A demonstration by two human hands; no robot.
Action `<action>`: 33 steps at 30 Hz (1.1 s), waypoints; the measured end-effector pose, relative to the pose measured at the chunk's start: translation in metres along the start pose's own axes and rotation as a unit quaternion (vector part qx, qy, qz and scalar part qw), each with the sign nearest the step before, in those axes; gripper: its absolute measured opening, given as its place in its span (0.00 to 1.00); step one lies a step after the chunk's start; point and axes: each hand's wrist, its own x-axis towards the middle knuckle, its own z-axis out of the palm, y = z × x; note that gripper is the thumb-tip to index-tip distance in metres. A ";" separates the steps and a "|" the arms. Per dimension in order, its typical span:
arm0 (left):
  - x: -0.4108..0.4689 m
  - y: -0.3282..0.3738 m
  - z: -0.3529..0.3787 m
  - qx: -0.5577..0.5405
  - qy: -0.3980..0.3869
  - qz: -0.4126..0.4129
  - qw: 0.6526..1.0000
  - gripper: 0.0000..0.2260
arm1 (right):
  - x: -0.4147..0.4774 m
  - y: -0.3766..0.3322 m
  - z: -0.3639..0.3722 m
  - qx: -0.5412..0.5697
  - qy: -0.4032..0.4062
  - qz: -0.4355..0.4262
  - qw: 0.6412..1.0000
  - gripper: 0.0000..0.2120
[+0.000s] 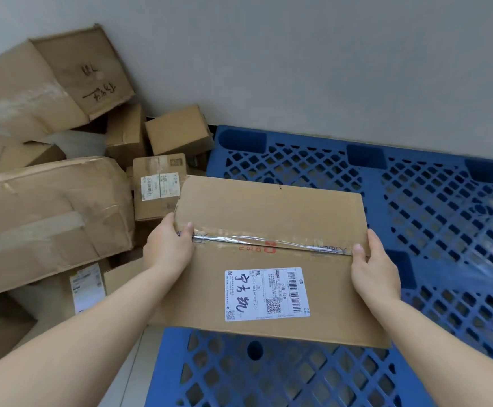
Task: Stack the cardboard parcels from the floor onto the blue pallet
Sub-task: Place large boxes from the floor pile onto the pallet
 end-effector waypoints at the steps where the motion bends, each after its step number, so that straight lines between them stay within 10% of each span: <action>1: 0.005 -0.006 0.009 0.001 -0.003 0.000 1.000 0.21 | 0.004 0.007 0.009 0.002 -0.001 0.001 1.000 0.24; 24: 0.051 -0.048 0.086 -0.038 -0.067 0.015 0.997 0.19 | 0.061 0.061 0.089 0.022 -0.045 0.008 0.999 0.25; 33: 0.024 -0.033 0.018 -0.058 -0.048 -0.038 0.996 0.24 | 0.003 -0.020 0.083 -0.049 -0.049 -0.065 0.995 0.27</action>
